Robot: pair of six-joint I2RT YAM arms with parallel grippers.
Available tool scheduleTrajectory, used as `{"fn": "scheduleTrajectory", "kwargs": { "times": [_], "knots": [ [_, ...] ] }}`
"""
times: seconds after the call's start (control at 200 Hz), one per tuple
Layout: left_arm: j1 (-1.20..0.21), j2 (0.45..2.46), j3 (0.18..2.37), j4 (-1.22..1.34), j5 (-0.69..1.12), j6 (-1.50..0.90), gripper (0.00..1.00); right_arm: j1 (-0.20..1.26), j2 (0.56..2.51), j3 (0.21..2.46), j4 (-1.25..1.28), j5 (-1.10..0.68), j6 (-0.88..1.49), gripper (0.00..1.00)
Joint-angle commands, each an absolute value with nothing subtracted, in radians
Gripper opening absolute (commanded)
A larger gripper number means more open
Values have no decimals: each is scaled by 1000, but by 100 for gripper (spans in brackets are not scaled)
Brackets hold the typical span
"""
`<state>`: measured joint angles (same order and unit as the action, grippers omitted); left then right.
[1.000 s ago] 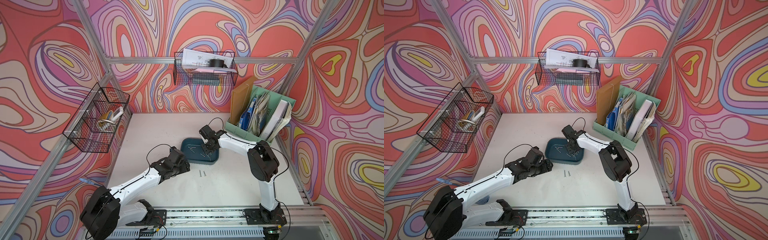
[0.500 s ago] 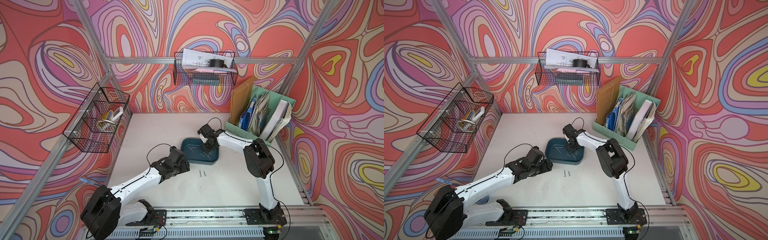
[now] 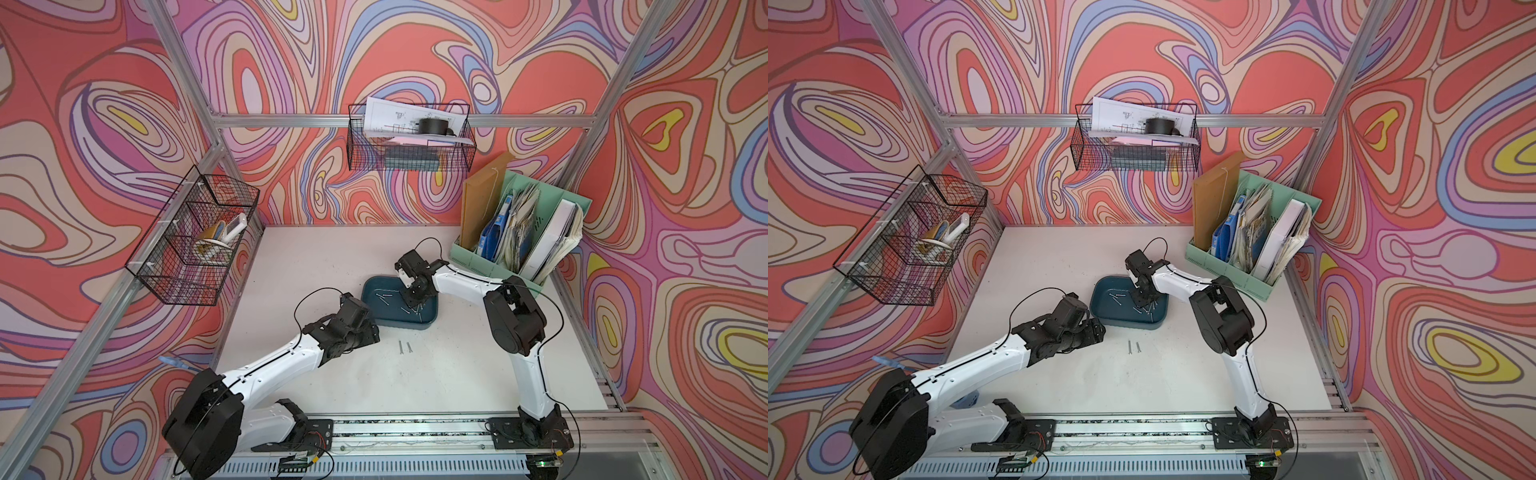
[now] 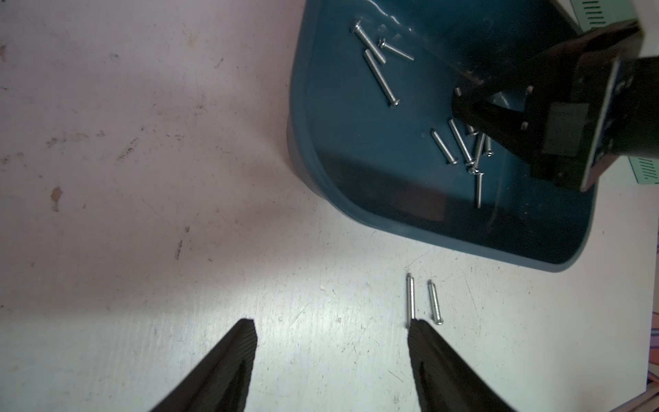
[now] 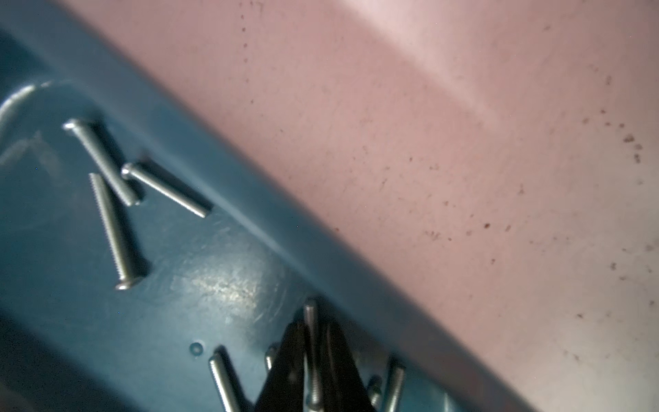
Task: Take out the screws from the storage box
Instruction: Pick up the screw from the storage box.
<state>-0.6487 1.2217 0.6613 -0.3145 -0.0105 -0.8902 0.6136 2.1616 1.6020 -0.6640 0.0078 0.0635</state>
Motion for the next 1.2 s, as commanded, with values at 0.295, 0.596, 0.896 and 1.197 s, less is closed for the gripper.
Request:
{"fn": "scheduleTrajectory", "kwargs": {
  "times": [0.295, 0.596, 0.896, 1.197],
  "knots": [
    [-652, 1215, 673, -328, -12, -886, 73, 610, 2164, 1558, -698, -27, 186, 0],
    [-653, 1202, 672, -334, -12, -890, 73, 611, 2056, 1573, -680, -5, 260, 0],
    [-652, 1197, 671, -329, 3, -891, 73, 621, 2028, 1609, -717, 16, 314, 0],
    [-653, 1198, 671, -322, 32, -893, 72, 649, 1960, 1590, -744, 39, 344, 0]
  ]
}}
